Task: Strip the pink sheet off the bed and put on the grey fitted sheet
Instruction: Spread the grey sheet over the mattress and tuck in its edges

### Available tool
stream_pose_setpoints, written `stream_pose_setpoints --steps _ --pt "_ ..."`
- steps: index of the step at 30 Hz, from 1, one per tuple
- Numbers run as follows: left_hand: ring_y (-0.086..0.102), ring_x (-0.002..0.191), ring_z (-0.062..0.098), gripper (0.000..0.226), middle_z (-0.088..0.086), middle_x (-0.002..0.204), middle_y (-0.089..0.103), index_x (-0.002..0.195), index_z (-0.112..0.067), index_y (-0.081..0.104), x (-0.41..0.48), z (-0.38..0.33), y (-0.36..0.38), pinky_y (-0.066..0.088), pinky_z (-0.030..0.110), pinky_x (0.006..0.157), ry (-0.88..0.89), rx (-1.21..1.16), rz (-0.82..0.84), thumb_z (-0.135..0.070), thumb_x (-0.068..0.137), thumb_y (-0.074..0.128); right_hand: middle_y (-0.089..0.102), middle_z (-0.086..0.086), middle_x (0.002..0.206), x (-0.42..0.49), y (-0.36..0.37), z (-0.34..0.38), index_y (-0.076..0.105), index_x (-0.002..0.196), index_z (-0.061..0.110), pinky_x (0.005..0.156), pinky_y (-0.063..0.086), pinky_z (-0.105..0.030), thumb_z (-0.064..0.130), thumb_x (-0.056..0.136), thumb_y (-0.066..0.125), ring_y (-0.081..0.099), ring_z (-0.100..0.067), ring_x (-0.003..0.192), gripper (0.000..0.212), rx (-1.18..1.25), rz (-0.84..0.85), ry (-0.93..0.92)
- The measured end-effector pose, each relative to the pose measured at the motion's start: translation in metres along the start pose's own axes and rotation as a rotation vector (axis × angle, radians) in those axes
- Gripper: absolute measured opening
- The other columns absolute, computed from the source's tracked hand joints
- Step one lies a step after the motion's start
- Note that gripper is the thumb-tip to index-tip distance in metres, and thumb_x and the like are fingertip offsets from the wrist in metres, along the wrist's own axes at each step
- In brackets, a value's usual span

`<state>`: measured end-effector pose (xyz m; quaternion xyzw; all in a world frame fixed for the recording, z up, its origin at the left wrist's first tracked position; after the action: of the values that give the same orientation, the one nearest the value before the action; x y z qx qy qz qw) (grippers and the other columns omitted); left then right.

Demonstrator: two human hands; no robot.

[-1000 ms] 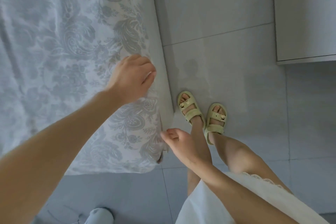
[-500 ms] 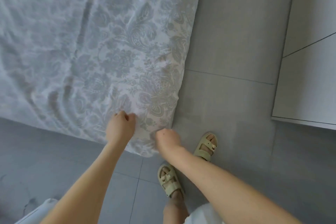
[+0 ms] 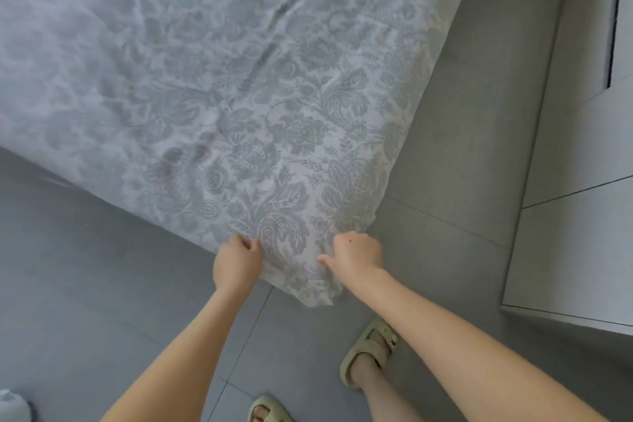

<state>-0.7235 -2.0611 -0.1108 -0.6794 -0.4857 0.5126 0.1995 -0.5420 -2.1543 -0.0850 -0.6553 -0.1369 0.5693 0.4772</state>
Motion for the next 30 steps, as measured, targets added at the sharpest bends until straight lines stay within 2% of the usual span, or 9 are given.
stream_pose_setpoints --steps 4,7,10,13,15,16,24,27,30 --pt "0.027 0.134 0.041 0.055 0.024 0.146 0.026 0.144 -0.019 0.027 0.018 0.018 -0.019 0.039 0.048 0.099 0.041 0.104 -0.041 -0.03 0.095 0.048 0.01 -0.016 0.156 0.019 -0.004 0.049 0.008 0.151 0.026 0.11 0.028 -0.05 0.056 0.089 0.052 0.014 -0.04 0.141 0.082 -0.16 -0.164 -0.175" --pt "-0.005 0.144 0.037 0.063 0.011 0.158 -0.011 0.15 -0.035 0.005 0.024 0.02 -0.008 0.038 0.043 0.101 0.279 0.354 0.139 -0.018 0.098 0.036 -0.017 -0.011 0.157 0.021 0.041 0.059 -0.003 0.151 0.032 0.115 0.004 -0.058 0.052 0.091 0.051 -0.015 -0.04 0.143 0.084 -0.229 -0.013 -0.188" --pt "0.01 0.144 0.036 0.069 0.009 0.158 -0.006 0.149 -0.035 0.008 0.024 0.034 -0.008 0.044 0.039 0.096 0.328 0.495 0.315 -0.008 0.092 0.035 -0.011 -0.011 0.159 -0.008 0.07 0.052 0.005 0.152 0.025 0.118 0.007 -0.052 0.039 0.097 0.047 -0.01 -0.038 0.144 0.071 -0.252 0.082 -0.183" --pt "0.045 0.123 0.029 0.047 0.007 0.142 0.03 0.141 -0.026 0.036 0.017 0.033 -0.026 0.047 0.041 0.095 0.351 0.497 0.388 -0.021 0.095 0.037 0.052 -0.013 0.127 -0.028 0.048 0.053 0.054 0.12 0.016 0.088 0.046 -0.035 0.036 0.094 0.048 0.041 -0.031 0.128 0.034 -0.074 0.147 -0.152" --pt "0.048 0.121 0.026 0.043 0.006 0.14 0.037 0.139 -0.022 0.041 0.011 0.025 -0.04 0.045 0.039 0.098 0.352 0.455 0.383 -0.024 0.096 0.036 0.05 -0.004 0.064 -0.028 0.014 0.049 0.05 0.068 0.015 0.052 0.032 -0.029 0.031 0.09 0.048 0.054 -0.025 0.075 0.028 0.126 0.042 -0.078" --pt "0.047 0.123 0.025 0.044 0.005 0.143 0.037 0.141 -0.022 0.04 0.008 0.018 -0.046 0.044 0.038 0.099 0.375 0.435 0.373 -0.024 0.097 0.035 0.044 -0.005 0.057 -0.027 -0.005 0.04 0.045 0.06 0.013 0.051 0.027 -0.03 0.029 0.09 0.047 0.046 -0.024 0.064 0.033 0.209 -0.041 -0.017" --pt "0.057 0.098 0.024 0.029 0.008 0.122 0.055 0.12 -0.014 0.056 -0.014 -0.111 -0.085 0.046 0.031 0.081 0.555 0.329 0.186 -0.021 0.1 0.036 0.069 -0.019 0.078 0.008 -0.11 -0.065 0.064 0.075 0.002 0.064 0.056 -0.038 0.034 0.091 0.055 0.069 -0.031 0.073 0.037 0.622 -0.174 0.289" --pt "0.049 0.066 0.019 0.022 0.003 0.077 0.054 0.089 -0.009 0.053 -0.007 -0.147 -0.061 0.038 0.026 0.055 0.413 0.232 0.144 -0.019 0.098 0.037 0.063 -0.01 0.074 0.037 -0.118 -0.111 0.062 0.089 0.005 0.059 0.055 -0.035 0.029 0.093 0.056 0.062 -0.022 0.061 0.025 0.803 -0.108 0.376" --pt "0.046 0.054 0.019 0.027 0.005 0.061 0.049 0.068 -0.009 0.044 -0.002 -0.161 -0.008 0.04 0.027 0.053 0.099 -0.108 0.224 -0.016 0.095 0.044 0.058 -0.013 0.078 0.067 -0.115 -0.149 0.056 0.113 -0.004 0.058 0.05 -0.034 0.027 0.095 0.054 0.058 -0.023 0.066 0.035 0.957 -0.028 0.432"
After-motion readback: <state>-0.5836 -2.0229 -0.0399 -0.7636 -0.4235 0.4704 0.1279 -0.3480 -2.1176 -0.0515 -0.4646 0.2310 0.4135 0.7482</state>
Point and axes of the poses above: each hand's wrist, its own x-axis towards the middle knuckle, its own y-axis out of the palm, z = x × y, the point moved 6 cm from there along x, towards the middle knuckle
